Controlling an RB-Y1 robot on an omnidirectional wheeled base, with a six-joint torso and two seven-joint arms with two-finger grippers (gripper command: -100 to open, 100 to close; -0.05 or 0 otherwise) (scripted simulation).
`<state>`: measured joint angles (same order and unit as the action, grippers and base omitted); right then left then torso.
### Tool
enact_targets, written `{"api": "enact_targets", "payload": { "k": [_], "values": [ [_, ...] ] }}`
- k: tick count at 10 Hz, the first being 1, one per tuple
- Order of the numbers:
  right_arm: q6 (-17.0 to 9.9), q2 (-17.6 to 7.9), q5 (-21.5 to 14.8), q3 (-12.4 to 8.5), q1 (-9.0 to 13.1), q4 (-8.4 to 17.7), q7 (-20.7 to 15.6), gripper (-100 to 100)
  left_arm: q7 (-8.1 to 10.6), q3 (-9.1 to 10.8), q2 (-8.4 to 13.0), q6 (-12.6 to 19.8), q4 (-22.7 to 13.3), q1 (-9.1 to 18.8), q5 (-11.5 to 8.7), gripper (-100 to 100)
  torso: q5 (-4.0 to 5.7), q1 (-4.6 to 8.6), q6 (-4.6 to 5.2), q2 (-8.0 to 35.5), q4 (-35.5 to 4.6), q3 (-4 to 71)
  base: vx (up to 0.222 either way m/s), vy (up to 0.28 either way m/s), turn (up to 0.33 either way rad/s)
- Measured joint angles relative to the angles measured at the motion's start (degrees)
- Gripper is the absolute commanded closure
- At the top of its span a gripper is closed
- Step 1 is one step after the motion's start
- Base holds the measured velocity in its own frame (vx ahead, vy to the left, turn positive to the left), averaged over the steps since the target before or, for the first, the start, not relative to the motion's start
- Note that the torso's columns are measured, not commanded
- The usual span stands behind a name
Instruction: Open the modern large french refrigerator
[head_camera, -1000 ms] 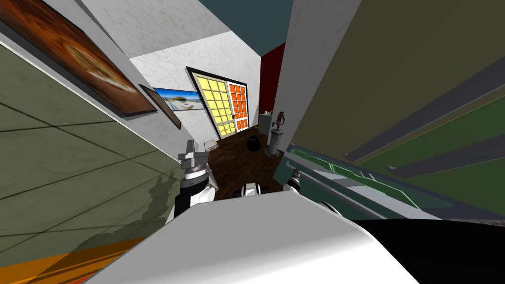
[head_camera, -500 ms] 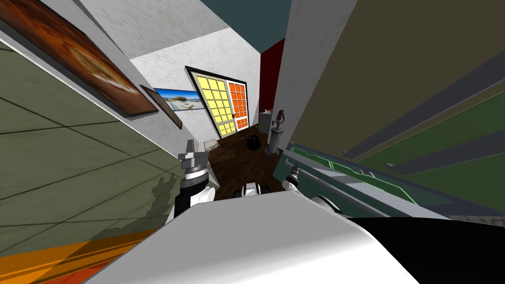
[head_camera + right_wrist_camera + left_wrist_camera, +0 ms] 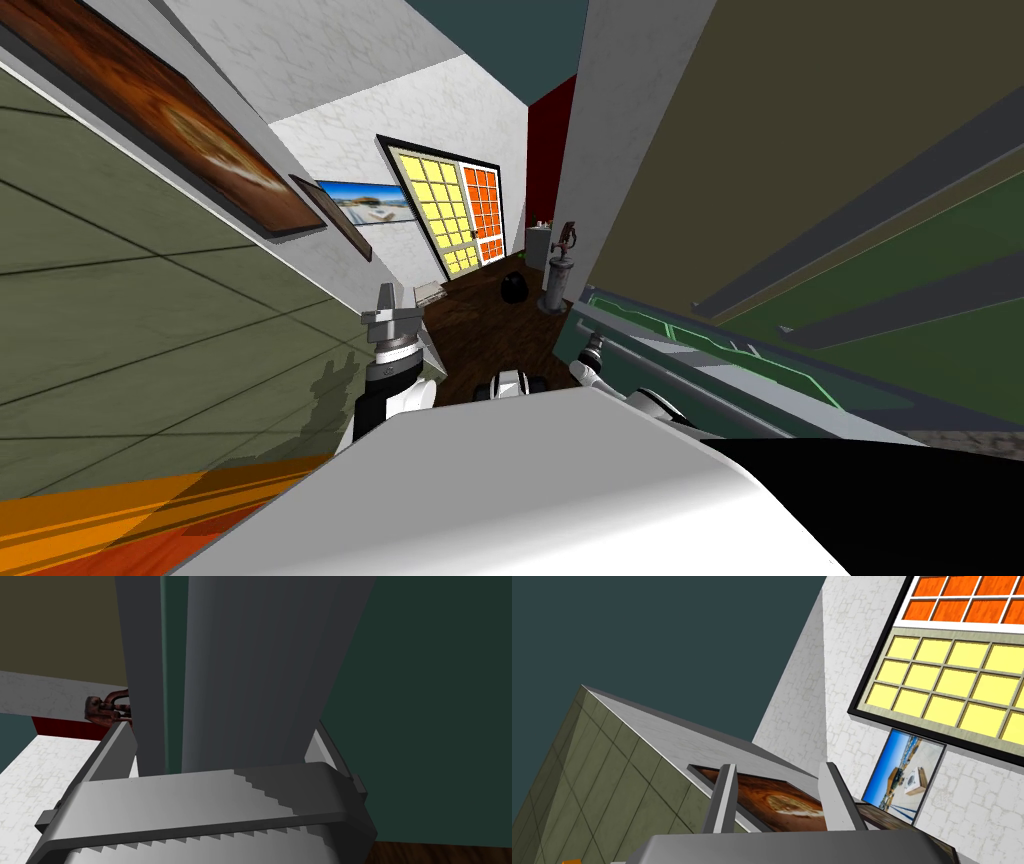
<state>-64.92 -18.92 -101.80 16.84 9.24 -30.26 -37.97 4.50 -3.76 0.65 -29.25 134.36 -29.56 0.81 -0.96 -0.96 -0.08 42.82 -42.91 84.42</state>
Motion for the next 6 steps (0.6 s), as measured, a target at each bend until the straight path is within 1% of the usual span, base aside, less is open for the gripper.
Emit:
{"api": "enact_targets", "payload": {
  "k": [1,2,3,5,6],
  "values": [
    [-0.59,-0.12,1.57,1.95,1.54,1.89,0.37,-100,0.0,0.0,0.0,0.0,0.0,0.0,0.0,0,0.02,-0.09,-0.05,0.07,-0.02,-0.06,-0.019,-0.009,0.04],
    [-0.82,-0.14,3.14,2.82,1.5,2.09,0.1,-100,0.0,0.0,0.0,0.0,0.0,0.0,0.0,0,0.11,0.04,0.17,0.02,0.11,-0.04,0.004,0.002,0.022],
    [-0.63,-0.3,4.28,2.95,0.85,1.05,-0.74,-100,0.0,0.0,0.0,0.0,0.0,0.0,0.0,0,0.15,0.2,0.3,-0.01,0.17,0.0,0.006,0.007,-0.017],
    [-0.48,-0.42,4.93,2.9,0.13,-1.01,-1.47,-100,0.0,0.0,0.0,0.0,0.0,-0.01,0.0,0,0.14,0.22,0.16,0.03,0.1,-0.03,0.001,0.0,-0.011],
    [-0.38,-0.55,5.1,2.79,-0.21,-2.17,-1.91,-100,0.0,0.0,0.0,0.0,0.0,-0.01,0.0,0,0.1,0.14,0.1,0.05,0.05,-0.05,-0.054,-0.01,0.003]
  ]
}}
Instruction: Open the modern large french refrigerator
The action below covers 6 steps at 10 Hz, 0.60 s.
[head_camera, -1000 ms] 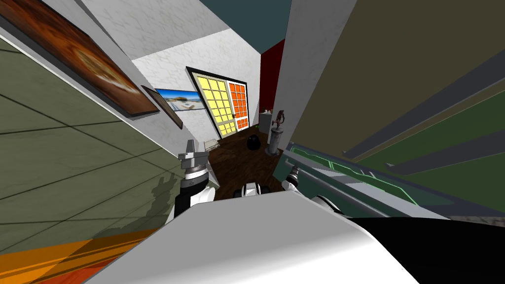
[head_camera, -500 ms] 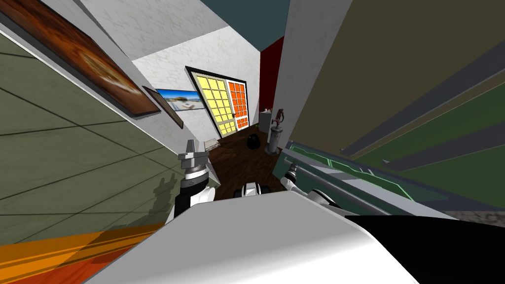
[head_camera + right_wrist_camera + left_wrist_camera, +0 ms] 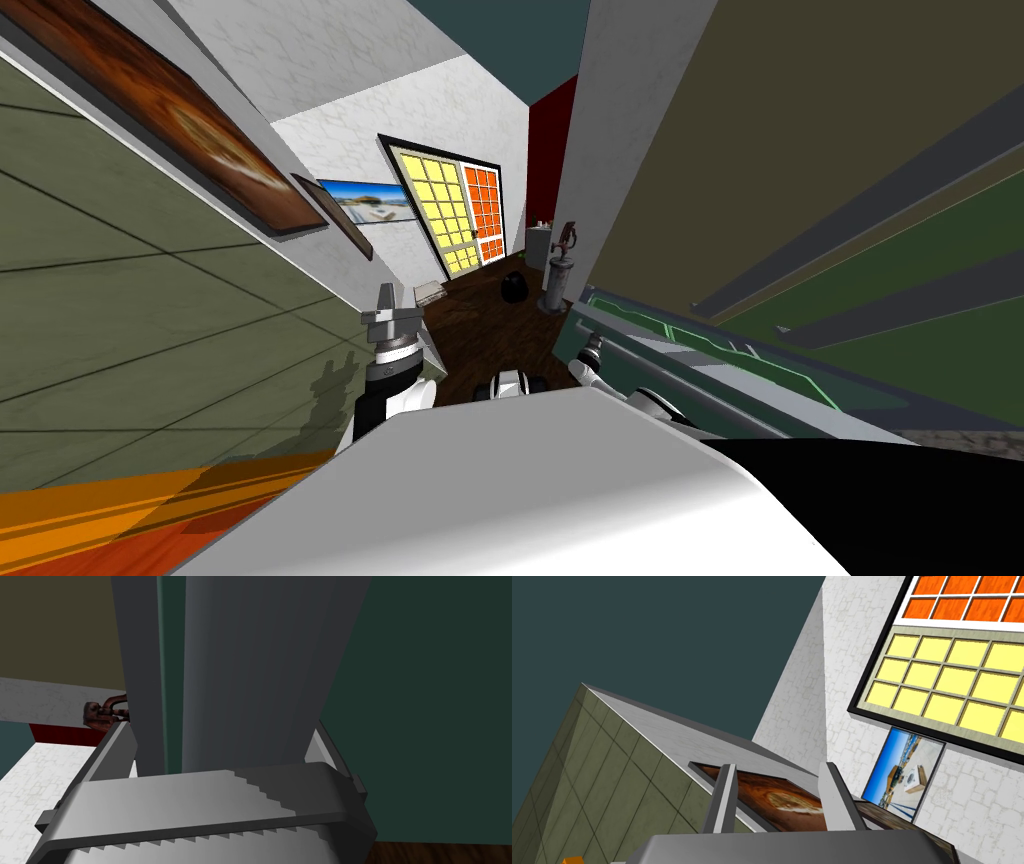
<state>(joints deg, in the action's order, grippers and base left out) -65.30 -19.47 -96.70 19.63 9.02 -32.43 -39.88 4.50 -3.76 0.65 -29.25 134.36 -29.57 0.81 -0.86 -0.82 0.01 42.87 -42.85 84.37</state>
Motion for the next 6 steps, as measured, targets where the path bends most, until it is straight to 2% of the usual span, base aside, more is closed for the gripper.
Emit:
{"api": "enact_targets", "payload": {
  "k": [1,3,4,5,6],
  "values": [
    [-0.1,-0.63,1.74,1.56,0.75,-0.47,-1.19,-100,0.0,0.0,0.0,0.0,0.0,0.01,0.0,0,-0.12,-0.16,-0.14,0.14,-0.15,-0.07,-0.062,-0.018,0.028],
    [-0.11,-2.22,6.2,4.5,0.51,-4.6,-5.09,-100,0.0,0.0,0.0,0.0,0.0,0.01,0.0,0,-0.37,-0.41,-0.09,0.29,-0.3,-0.12,-0.075,-0.025,0.026],
    [-0.53,-2.44,8.23,6.26,1.18,-4.65,-6.04,-100,0.0,0.0,0.0,0.0,0.0,0.01,0.0,0,-0.34,-0.51,-0.01,0.28,-0.24,-0.13,-0.023,-0.002,0.007],
    [-0.87,-2.23,10.05,7.64,2.16,-3.23,-5.55,-100,0.0,0.0,0.0,0.0,0.0,0.01,0.0,0,-0.25,-0.42,0.05,0.11,-0.13,-0.05,-0.054,0.006,0.007],
    [-1.16,-3.15,12.3,9.19,1.87,-5.51,-7.31,-100,0.0,0.0,0.0,0.0,0.0,0.0,0.0,0,-0.36,-0.42,-0.04,0.23,-0.28,-0.07,-0.054,-0.006,0.003]
  ]
}}
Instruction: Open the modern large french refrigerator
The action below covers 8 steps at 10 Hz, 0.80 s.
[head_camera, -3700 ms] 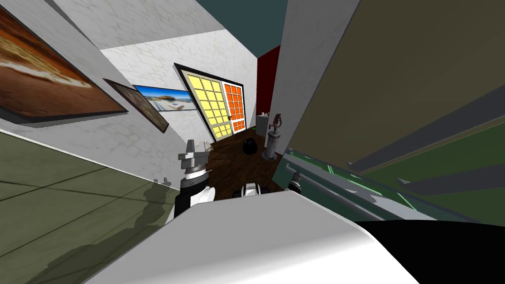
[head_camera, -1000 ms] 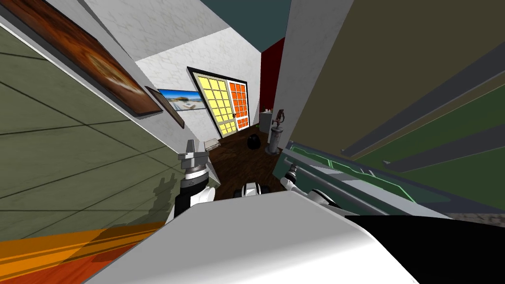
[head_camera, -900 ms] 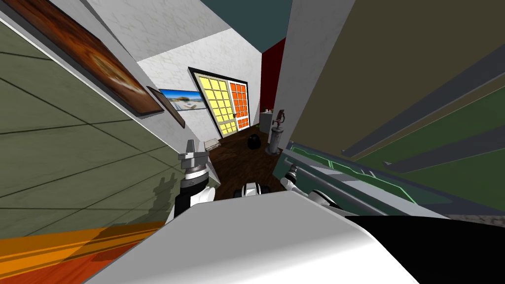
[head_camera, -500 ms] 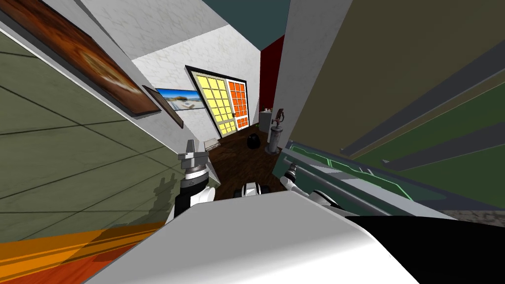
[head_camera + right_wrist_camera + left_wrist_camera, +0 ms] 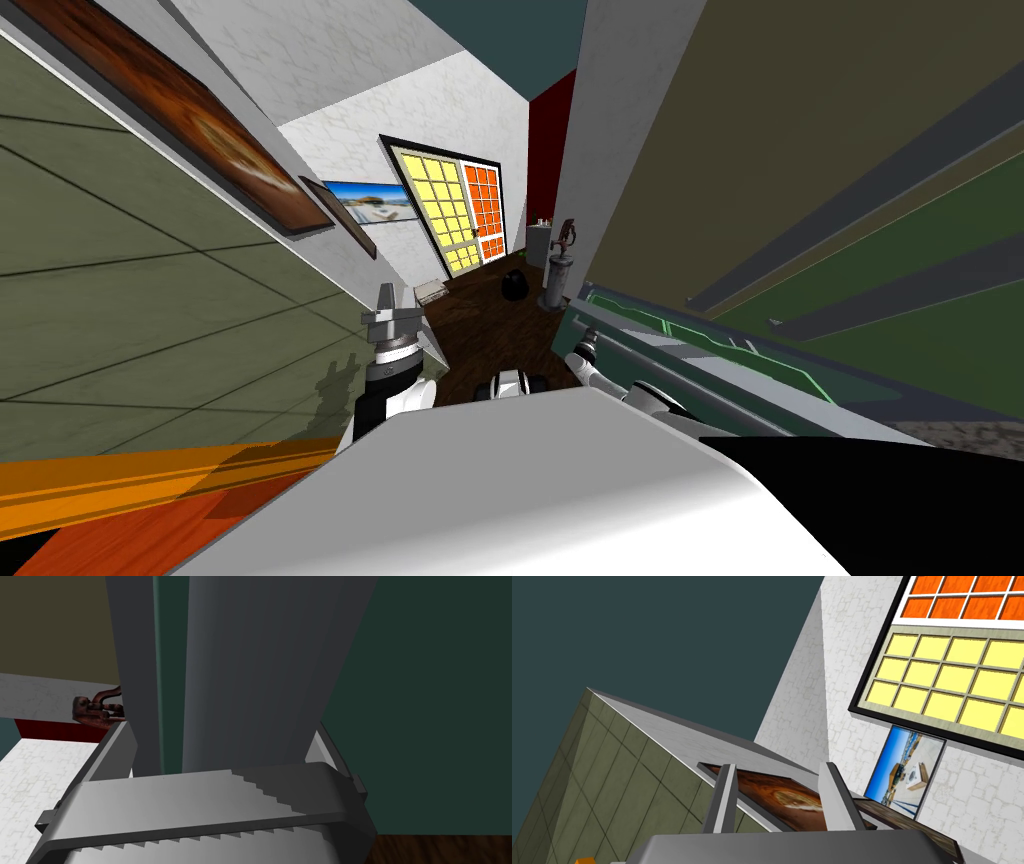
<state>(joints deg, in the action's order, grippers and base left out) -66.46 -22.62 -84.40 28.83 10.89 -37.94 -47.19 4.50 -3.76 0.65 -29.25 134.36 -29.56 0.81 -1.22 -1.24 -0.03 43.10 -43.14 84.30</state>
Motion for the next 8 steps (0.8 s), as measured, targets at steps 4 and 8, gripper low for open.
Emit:
{"api": "enact_targets", "payload": {
  "k": [4,8],
  "values": [
    [-0.47,-0.94,6.85,6.56,3.65,3.55,-0.77,-100,0.0,0.0,0.0,0.0,0.0,0.0,0.0,0,0.11,0.15,0.2,0.09,0.08,-0.08,-0.037,-0.008,0.023],
    [-0.32,-0.81,9.97,7.65,2.61,0.94,-2.47,0,0.0,0.0,0.0,0.0,0.0,0.0,0.0,0,0.49,0.51,0.1,-0.24,0.34,0.05,0.0,0.0,-0.005]
  ]
}}
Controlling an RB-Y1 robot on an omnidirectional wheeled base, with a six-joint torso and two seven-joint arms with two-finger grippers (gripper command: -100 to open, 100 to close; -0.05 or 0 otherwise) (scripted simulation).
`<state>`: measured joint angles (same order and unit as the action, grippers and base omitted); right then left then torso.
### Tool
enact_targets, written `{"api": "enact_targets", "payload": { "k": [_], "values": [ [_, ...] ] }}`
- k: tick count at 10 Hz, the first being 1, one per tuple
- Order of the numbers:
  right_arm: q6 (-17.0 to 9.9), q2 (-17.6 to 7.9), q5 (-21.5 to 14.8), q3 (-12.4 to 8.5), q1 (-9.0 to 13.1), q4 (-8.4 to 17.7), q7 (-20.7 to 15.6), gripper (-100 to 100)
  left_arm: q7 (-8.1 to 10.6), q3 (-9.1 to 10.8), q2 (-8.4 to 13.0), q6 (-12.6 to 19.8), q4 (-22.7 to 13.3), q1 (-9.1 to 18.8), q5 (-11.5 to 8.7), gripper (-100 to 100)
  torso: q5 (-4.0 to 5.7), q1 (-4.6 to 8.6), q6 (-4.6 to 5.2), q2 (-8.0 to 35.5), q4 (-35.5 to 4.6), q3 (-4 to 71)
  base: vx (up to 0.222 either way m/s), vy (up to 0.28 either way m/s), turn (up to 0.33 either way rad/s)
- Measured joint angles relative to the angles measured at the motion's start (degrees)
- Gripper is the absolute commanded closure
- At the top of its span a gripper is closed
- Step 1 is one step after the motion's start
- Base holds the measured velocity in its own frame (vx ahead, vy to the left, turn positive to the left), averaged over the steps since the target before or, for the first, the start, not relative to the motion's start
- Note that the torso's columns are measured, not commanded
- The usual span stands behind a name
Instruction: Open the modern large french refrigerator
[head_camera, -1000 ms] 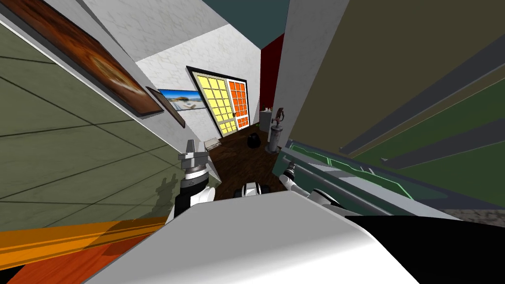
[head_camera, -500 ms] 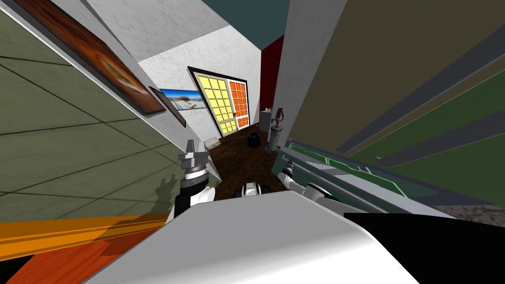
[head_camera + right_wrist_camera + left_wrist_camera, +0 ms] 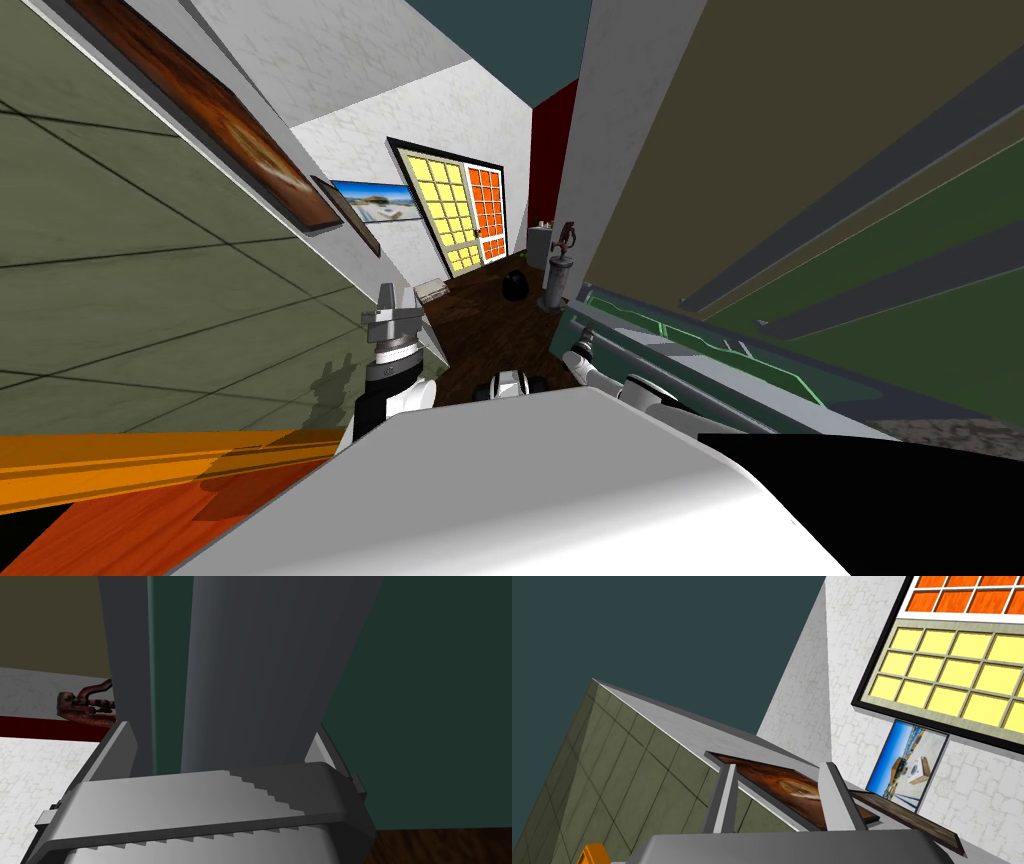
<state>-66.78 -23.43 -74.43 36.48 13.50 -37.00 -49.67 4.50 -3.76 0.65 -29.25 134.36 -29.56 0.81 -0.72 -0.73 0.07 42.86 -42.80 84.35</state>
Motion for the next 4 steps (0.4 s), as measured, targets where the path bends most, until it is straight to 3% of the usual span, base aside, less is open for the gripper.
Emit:
{"api": "enact_targets", "payload": {
  "k": [4],
  "values": [
    [0.78,0.66,0.3,0.19,-0.65,0.15,0.11,0,0.0,0.0,0.0,0.0,0.0,0.0,0.0,0,0.37,0.39,-0.05,-0.32,0.26,0.13,0.0,0.0,0.0]
  ]
}}
